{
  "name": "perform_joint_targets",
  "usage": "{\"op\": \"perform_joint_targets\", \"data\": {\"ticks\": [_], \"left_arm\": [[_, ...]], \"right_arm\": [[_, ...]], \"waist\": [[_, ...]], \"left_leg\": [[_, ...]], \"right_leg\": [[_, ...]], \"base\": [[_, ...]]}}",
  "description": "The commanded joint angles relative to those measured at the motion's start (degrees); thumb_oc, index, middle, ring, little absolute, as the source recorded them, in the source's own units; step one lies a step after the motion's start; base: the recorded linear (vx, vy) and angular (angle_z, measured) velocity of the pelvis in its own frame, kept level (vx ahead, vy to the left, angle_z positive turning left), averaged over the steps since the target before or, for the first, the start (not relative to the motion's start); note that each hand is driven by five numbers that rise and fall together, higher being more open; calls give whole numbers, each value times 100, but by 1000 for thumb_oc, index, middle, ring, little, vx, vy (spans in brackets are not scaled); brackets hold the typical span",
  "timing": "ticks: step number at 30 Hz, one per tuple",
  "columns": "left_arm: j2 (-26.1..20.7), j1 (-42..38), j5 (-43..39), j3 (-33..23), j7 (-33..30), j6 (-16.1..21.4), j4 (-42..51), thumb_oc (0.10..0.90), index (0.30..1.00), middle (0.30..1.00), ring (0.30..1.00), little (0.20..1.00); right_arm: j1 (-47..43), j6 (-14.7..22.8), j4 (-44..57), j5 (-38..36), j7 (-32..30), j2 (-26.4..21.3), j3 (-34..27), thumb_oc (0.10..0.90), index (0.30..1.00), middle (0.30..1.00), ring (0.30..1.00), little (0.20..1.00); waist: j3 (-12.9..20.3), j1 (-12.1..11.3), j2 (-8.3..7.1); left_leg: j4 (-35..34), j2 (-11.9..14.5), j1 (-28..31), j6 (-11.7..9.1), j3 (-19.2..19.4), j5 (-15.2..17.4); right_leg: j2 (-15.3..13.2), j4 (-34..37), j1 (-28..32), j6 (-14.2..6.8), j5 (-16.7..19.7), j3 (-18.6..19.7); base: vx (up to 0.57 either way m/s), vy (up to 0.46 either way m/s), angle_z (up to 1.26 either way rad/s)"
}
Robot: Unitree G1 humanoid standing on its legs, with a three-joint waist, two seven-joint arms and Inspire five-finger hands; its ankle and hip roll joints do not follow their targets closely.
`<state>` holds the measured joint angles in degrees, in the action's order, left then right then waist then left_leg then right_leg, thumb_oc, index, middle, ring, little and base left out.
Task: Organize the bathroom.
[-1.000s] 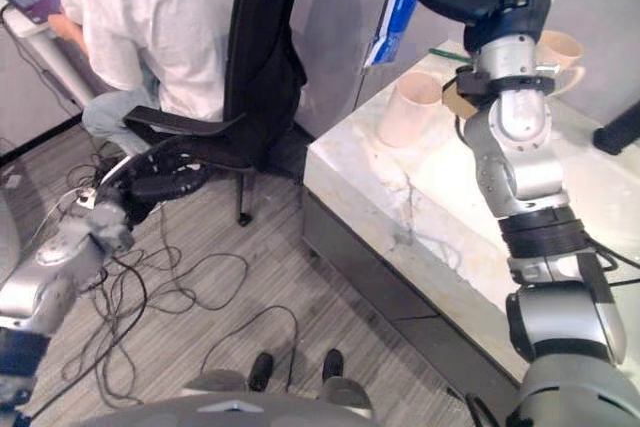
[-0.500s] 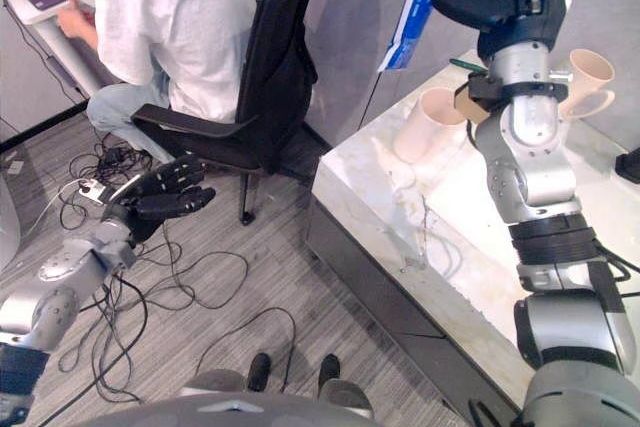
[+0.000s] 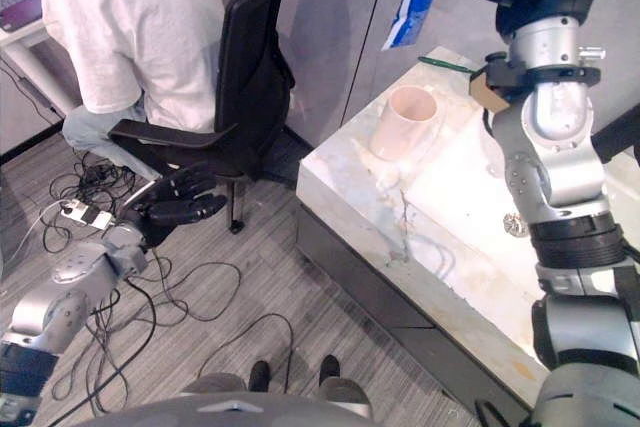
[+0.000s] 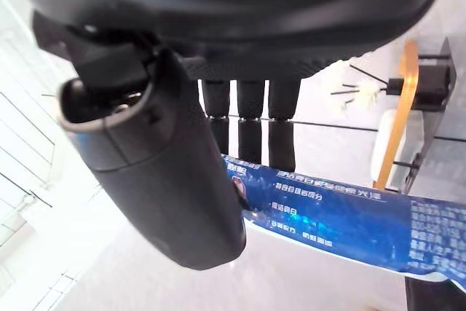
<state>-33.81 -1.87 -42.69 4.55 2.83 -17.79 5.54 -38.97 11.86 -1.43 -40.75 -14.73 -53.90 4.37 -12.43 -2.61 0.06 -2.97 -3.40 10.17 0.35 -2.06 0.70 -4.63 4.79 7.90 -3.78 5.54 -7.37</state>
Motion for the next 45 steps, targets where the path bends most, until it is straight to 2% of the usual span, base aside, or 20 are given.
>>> {"op": "perform_joint_targets", "data": {"ticks": [1, 8, 11, 15, 22, 31, 39, 45], "left_arm": [[-112, -328, -391, 17, -13, 316, 570, 800, 900, 900, 900, 900], [-169, -292, -431, -76, -56, 205, 577, 800, 900, 900, 900, 900], [-180, -312, -471, -72, -27, 148, 534, 800, 900, 900, 900, 900], [-159, -331, -484, -23, -55, 25, 566, 800, 900, 900, 900, 900], [-50, -146, -436, -26, -42, 59, 518, 800, 900, 900, 900, 900], [57, 11, -415, 33, 24, 109, 521, 800, 900, 900, 900, 900], [149, 111, -360, 126, 18, 136, 543, 800, 900, 900, 900, 900], [141, 63, -377, 185, -39, 64, 587, 800, 900, 900, 900, 900]], "right_arm": [[-261, 448, 278, 213, -172, -414, -544, 400, 300, 300, 300, 300], [337, 378, 323, 136, 39, -192, -830, 400, 300, 300, 300, 300], [623, 412, 257, 119, 177, 70, -823, 400, 300, 300, 300, 300], [673, 362, 277, 209, 99, 269, -722, 400, 300, 300, 300, 300], [700, 392, 127, 235, 148, 387, -644, 400, 300, 300, 300, 300], [568, 479, 82, 149, 204, 222, -666, 400, 300, 300, 300, 300], [228, 597, 138, 152, 36, -111, -680, 400, 300, 300, 300, 300], [-22, 658, -201, 130, -4, -359, -608, 400, 300, 300, 300, 300]], "waist": [[927, 23, -182], [904, 94, -141], [885, 72, -121], [878, 27, -129], [888, -68, -138], [890, -134, -183], [879, -167, -232], [883, -191, -284]], "left_leg": [[-203, -19, -283, 30, 376, 122], [-203, -27, -271, 42, 454, 138], [-203, -51, -274, 58, 427, 129], [-203, -58, -276, 71, 402, 123], [-203, -48, -294, 51, 394, 92], [-185, -34, -299, 35, 380, 75], [-84, -33, -300, 29, 371, 105], [119, -24, -351, 8, 361, 186]], "right_leg": [[206, -23, -273, -397, -281, 80], [210, -14, -304, -419, -255, 110], [221, -2, -294, -408, -256, 112], [227, 9, -279, -395, -263, 91], [254, 21, -239, -343, -314, -22], [271, 21, -195, -299, -360, -102], [293, -23, -155, -253, -415, -116], [306, -100, -143, -220, -477, -134]], "base": [[13, 9, -7], [27, 2, -8], [61, -10, -6], [68, -25, -4], [71, -12, 4], [56, -8, 4], [53, -16, 5], [59, -60, 4]]}}
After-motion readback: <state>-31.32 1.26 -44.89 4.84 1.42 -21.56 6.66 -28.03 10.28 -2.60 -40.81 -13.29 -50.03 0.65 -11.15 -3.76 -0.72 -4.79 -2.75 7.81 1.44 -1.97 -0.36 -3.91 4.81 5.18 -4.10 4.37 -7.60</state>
